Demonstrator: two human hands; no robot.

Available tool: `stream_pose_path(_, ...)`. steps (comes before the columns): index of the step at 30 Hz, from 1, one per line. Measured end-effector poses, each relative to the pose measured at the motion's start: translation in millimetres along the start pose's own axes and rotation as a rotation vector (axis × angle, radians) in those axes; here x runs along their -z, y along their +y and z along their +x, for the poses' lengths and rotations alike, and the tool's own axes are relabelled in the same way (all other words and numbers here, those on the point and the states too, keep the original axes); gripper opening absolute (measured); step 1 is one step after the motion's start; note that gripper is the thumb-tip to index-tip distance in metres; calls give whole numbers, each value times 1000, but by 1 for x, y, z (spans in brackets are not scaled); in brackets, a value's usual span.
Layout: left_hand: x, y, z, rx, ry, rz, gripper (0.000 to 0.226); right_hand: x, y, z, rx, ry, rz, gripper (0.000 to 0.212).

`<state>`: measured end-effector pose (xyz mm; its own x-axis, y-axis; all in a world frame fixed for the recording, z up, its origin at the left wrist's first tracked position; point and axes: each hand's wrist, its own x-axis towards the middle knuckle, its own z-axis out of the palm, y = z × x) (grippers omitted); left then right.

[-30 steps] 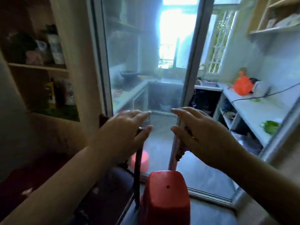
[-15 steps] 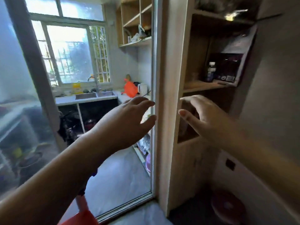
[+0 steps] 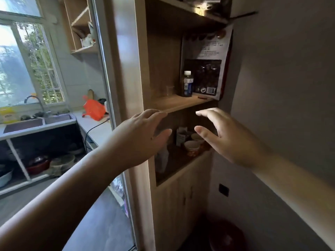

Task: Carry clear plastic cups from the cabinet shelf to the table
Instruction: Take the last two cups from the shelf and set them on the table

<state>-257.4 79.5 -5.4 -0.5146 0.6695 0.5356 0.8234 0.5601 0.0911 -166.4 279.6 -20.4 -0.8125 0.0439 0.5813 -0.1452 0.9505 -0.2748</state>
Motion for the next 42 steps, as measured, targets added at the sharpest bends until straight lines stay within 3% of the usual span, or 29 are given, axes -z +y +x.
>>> stream_pose_path(8, -43, -9, 72, -22, -21, 12, 52, -9, 68, 45, 36, 1, 11, 50)
stream_pose_path(16, -93, -17, 140, 82, 5, 71, 52, -38, 154, 127, 127, -54, 113, 48)
stream_pose_path(23, -138, -36, 213, 190, 34, 112, 54, -63, 236, 222, 327, -67, 47, 50)
stream_pose_path(27, -158, -50, 254, 294, 14, 231, 70, -77, 263, 262, 389, -88, 98, 49)
stream_pose_path(32, -177, -73, 301, 522, -90, 330, 67, -105, 288, 321, 402, -180, 115, 48)
stream_pose_path(42, -201, -117, 352, 692, -53, 437, 66, -161, 308, 402, 440, -168, 113, 48)
